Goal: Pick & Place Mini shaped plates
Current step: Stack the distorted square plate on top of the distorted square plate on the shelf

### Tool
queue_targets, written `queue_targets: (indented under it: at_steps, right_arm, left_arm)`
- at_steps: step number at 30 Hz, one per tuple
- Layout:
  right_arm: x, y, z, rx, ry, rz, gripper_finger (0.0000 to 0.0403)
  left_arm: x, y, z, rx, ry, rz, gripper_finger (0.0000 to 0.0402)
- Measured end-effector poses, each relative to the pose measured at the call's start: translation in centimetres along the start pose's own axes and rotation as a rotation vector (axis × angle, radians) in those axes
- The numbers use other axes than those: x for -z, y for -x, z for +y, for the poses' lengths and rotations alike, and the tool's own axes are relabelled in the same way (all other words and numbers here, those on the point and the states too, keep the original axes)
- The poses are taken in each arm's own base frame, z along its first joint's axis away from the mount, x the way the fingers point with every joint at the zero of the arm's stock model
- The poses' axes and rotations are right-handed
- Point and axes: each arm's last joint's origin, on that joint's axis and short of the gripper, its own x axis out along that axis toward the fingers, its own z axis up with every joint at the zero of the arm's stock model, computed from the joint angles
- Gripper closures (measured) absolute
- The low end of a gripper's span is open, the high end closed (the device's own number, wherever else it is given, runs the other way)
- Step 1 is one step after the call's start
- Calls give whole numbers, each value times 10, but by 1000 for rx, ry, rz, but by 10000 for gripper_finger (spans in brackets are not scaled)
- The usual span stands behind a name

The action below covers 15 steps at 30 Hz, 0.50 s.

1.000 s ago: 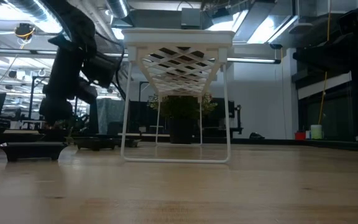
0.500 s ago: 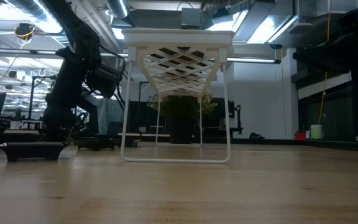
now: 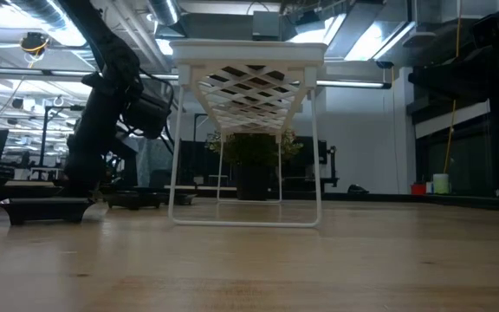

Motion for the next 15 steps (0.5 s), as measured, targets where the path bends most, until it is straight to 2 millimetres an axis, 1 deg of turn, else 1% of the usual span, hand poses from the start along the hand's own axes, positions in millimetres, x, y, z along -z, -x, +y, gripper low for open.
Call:
queue_targets:
  at_steps: [6,15]
  right_arm:
    - [0,0,0,0,0,0,301]
    - [0,0,0,0,0,0,301]
  left_arm:
    - [0,0,0,0,0,0,296]
    - [0,0,-1,39,-18,4,355]
